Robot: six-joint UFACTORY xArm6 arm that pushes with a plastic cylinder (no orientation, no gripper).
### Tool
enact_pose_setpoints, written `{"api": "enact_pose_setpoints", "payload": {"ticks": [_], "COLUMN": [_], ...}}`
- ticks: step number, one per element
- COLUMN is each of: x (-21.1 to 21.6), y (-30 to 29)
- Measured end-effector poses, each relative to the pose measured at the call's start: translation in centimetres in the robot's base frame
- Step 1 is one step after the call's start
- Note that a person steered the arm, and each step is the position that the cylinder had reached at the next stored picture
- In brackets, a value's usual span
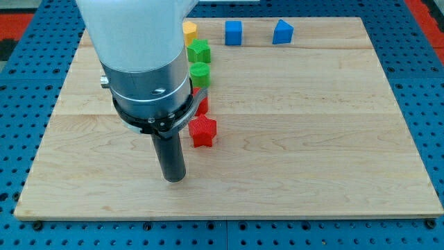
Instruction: Slide the green star towards the center right
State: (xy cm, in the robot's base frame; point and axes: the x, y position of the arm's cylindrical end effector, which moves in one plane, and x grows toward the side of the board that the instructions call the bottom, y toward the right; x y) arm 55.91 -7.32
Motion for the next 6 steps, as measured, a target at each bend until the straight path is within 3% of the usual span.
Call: {"api": "enact_pose_setpoints", "payload": {"ticks": [2, 4, 6], "x": [-0.9, -9.2, -18.3], "y": [-0.3, -7.5, -8.0]}}
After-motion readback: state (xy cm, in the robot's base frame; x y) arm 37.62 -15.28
